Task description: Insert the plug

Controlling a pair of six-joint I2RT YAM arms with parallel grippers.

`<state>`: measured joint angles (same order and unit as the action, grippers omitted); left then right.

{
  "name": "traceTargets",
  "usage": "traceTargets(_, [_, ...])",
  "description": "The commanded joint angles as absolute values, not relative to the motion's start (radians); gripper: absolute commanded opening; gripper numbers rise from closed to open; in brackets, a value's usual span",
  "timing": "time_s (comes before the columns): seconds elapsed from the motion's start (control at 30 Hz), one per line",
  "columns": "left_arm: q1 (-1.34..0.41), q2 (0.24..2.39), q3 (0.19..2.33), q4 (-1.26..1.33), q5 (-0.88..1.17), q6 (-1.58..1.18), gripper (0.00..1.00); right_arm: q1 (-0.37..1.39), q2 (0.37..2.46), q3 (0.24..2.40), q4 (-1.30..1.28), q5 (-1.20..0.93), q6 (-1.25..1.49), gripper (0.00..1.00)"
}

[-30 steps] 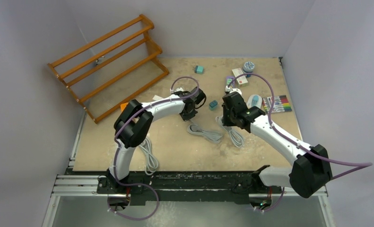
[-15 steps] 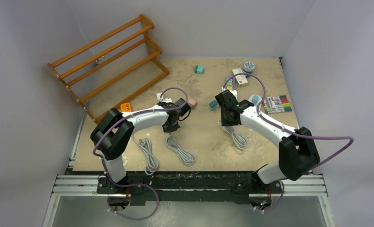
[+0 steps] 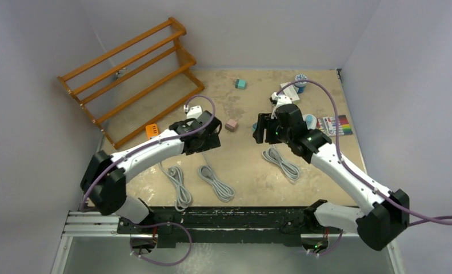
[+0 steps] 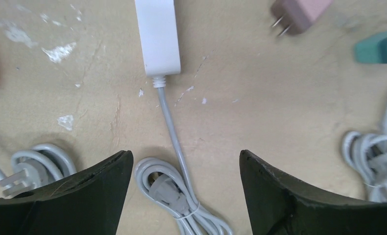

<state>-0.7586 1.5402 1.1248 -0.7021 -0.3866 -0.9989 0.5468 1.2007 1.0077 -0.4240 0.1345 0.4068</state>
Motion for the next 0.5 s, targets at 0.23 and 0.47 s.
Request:
traceTargets(0.23, [-0.699, 1.336, 1.175, -0.758, -0.687, -0.930, 0.75, 0.691, 1.173, 0.856, -0.005, -0.071, 0.458, 0.63])
traceTargets(0.47, [-0.514, 1.510, 1.226, -0.610, -0.542, -0.763, 0.83, 0.701, 1.107, 0.806, -0.013, -0.048, 0.477, 0.62])
